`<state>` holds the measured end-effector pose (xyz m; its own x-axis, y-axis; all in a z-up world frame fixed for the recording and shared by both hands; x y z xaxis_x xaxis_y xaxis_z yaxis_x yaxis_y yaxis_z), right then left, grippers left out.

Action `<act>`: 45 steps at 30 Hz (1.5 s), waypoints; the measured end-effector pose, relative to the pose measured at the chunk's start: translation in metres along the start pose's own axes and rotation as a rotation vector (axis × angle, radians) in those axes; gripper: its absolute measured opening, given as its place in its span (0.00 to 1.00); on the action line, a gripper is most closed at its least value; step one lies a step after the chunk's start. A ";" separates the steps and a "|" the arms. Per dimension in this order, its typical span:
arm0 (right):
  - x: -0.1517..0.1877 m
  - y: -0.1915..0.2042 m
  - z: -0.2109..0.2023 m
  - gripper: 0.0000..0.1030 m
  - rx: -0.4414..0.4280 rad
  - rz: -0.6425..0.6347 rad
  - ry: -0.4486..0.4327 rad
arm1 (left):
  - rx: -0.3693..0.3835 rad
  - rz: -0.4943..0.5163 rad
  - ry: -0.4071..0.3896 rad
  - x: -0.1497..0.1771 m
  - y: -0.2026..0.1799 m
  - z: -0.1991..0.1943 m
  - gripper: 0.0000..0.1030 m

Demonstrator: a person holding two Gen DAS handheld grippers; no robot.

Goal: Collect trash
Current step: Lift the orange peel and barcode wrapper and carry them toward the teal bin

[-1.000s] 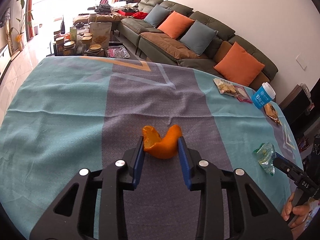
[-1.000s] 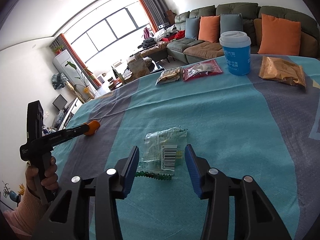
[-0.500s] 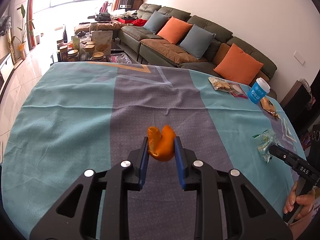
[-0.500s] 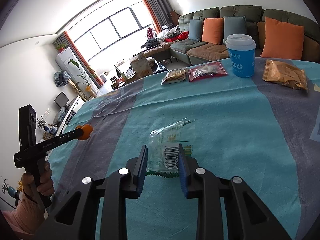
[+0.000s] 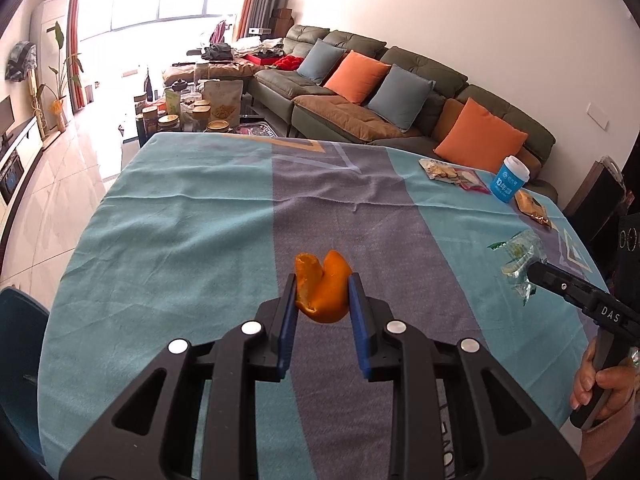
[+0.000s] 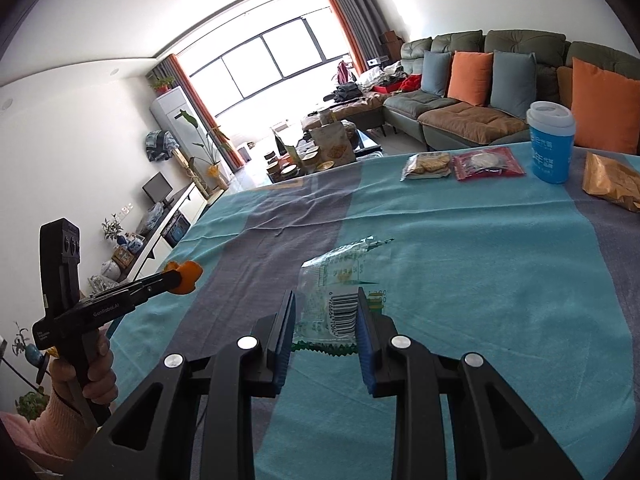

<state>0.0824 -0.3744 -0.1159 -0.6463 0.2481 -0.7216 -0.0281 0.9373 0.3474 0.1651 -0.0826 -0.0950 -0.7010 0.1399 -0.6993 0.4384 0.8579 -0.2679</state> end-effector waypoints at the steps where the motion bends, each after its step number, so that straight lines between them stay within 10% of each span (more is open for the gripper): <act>1: 0.001 0.006 0.001 0.26 -0.013 -0.008 0.000 | 0.001 -0.011 -0.001 0.003 0.003 -0.004 0.24; 45: 0.024 0.150 0.052 0.26 -0.250 -0.204 0.103 | -0.128 -0.108 -0.070 0.057 0.061 -0.101 0.24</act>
<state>0.1026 -0.2148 -0.1119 -0.6812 0.0234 -0.7317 -0.3429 0.8728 0.3472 0.0947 0.0278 -0.0839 -0.6973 0.0124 -0.7167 0.2844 0.9226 -0.2607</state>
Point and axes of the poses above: each gripper's, at about its wrist camera, not at the fingertips, and z roughly the way its jaws point, y to its left, x to its underside, the point moved 3 cm from there along z, roughly the way its jaws point, and after that the axes turned 5 degrees about x, right-handed, at the moved point
